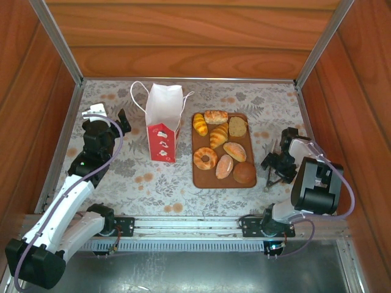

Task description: Place the fake bread into the paper bag

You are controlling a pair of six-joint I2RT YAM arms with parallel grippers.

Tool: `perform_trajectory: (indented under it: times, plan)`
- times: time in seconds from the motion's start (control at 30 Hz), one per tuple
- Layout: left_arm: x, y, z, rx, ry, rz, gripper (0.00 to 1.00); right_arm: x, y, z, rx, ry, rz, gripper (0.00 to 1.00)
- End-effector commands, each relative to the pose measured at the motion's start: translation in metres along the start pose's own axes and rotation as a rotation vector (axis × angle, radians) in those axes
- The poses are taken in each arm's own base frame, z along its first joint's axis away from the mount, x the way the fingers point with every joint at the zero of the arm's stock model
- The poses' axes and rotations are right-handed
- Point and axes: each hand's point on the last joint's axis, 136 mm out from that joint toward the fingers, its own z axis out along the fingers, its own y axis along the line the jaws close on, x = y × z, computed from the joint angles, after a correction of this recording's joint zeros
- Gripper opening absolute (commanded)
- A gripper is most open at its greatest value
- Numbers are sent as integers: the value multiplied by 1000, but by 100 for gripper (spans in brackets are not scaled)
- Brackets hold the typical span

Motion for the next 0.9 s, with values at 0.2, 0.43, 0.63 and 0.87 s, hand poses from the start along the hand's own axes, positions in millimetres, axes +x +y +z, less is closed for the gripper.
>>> perform_trajectory:
  times: [0.2,0.43,0.63,0.87]
  plan:
    - [-14,6,-6,-10,-55,-19,99,-14,6,8,-15,47,-27,82]
    - [-17,10,-11,-13,-72,-32,99,-13,12,19,-29,112,-45,74]
    - [-20,11,-16,-12,-87,-40,99,-22,7,-3,-29,-3,-51,66]
    - [-27,10,-21,2,-107,-57,99,-16,6,-35,-89,-116,-61,57]
